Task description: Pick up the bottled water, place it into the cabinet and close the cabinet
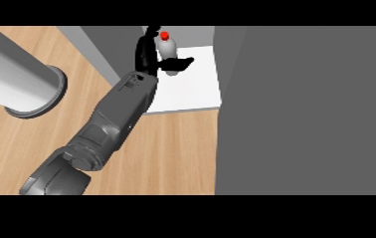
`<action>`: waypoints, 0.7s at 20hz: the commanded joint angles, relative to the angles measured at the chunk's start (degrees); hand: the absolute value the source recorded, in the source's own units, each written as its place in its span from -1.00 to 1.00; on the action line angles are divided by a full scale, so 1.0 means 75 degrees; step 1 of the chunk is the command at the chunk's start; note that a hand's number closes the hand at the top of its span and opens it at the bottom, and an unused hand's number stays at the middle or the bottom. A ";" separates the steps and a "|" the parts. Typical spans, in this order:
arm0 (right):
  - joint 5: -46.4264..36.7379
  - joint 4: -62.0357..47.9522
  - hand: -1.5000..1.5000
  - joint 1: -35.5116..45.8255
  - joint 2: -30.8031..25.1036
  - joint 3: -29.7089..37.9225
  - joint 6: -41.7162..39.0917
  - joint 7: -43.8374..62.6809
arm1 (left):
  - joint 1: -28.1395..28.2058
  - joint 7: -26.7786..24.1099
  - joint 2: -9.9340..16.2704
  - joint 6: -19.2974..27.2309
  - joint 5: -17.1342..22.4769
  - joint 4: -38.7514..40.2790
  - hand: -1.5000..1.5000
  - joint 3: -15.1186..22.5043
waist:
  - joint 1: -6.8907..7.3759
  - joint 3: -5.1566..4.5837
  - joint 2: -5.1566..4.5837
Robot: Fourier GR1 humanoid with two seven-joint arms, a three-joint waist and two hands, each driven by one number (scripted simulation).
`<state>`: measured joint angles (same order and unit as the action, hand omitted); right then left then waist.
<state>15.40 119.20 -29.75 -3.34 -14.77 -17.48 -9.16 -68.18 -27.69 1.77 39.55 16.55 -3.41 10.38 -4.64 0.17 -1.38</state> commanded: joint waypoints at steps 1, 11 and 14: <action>0.0258 0.0130 -1.00 -0.0256 -0.0157 0.0052 -0.0215 -0.0063 | 0.0247 -0.0115 0.0362 -0.0081 -0.0046 0.0186 -1.00 -0.0027 | -0.0047 -0.0031 -0.0069; -0.0155 0.0200 -1.00 -0.0765 -0.0189 -0.0046 -0.0239 -0.0529 | 0.0541 -0.1040 0.0375 -0.1200 0.0403 -0.0603 -1.00 -0.0600 | 0.0137 -0.0034 0.0047; -0.0293 -0.0072 -1.00 0.0026 0.0034 0.0007 0.0138 -0.0180 | 0.0419 -0.1228 0.0615 -0.2122 0.0683 -0.0912 -1.00 -0.0907 | 0.0241 -0.0037 0.0026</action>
<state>14.86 118.66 -30.32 -3.69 -14.26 -17.73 -10.81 -66.61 -33.99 2.06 30.66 20.40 -8.50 5.34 -3.99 -0.03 -1.51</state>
